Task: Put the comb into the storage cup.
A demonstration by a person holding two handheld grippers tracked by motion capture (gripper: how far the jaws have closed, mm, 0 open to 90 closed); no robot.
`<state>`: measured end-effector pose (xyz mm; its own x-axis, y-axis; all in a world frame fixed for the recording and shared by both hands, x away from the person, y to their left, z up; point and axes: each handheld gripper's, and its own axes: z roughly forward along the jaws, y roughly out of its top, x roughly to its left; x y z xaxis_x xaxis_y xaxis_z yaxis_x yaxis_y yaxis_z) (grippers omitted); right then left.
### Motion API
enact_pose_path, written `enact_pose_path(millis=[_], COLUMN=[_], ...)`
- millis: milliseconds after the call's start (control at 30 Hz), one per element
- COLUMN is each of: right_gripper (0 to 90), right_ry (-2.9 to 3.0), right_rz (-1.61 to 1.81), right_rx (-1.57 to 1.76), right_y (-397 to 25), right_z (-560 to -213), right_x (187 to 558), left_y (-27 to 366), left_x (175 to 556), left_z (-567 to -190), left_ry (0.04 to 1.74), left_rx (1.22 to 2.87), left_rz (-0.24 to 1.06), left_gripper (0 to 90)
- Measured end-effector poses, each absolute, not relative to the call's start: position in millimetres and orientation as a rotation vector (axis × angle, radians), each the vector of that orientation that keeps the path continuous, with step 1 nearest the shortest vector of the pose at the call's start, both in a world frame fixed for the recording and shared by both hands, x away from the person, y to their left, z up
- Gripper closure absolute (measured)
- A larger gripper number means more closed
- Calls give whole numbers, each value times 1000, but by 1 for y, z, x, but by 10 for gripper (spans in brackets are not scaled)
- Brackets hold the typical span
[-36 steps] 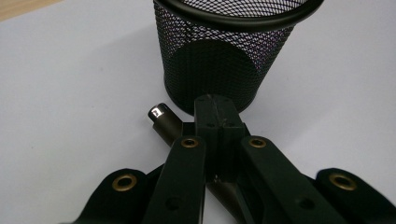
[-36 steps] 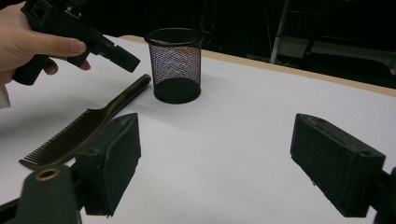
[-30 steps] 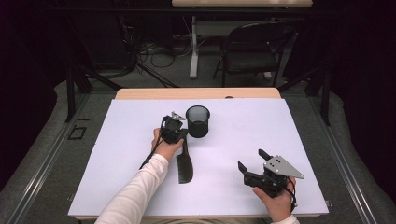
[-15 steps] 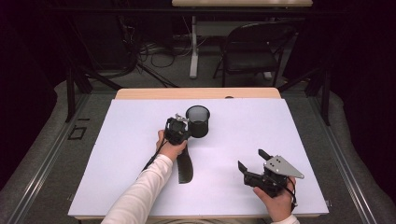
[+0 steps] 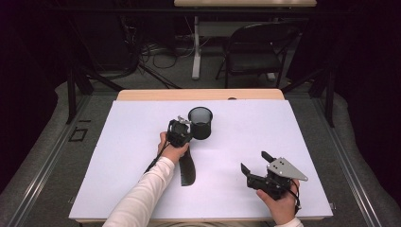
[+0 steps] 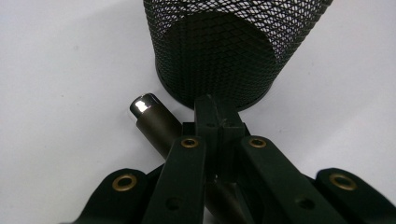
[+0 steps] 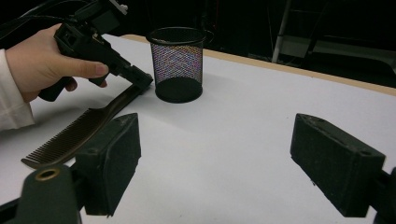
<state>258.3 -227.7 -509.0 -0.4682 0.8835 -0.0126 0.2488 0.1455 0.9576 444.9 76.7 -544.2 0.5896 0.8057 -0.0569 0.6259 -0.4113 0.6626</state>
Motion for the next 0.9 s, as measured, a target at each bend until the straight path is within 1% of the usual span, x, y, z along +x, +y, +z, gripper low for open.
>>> enact_pose_path(millis=[267, 567, 900], right_gripper=[159, 159, 159], right_ry=[1818, 1823, 1823], right_rz=[1344, 1339, 1338], right_rx=[1084, 1085, 1086], right_y=[-228, -228, -228], right_z=[-509, -509, -509], right_x=[258, 258, 258], left_y=[79, 84, 97], left_x=[445, 445, 445], left_z=[-545, -547, -547], left_ry=[1136, 1153, 1172], left_rx=[2178, 2179, 2171], left_rz=[376, 369, 375], left_gripper=[900, 900, 900])
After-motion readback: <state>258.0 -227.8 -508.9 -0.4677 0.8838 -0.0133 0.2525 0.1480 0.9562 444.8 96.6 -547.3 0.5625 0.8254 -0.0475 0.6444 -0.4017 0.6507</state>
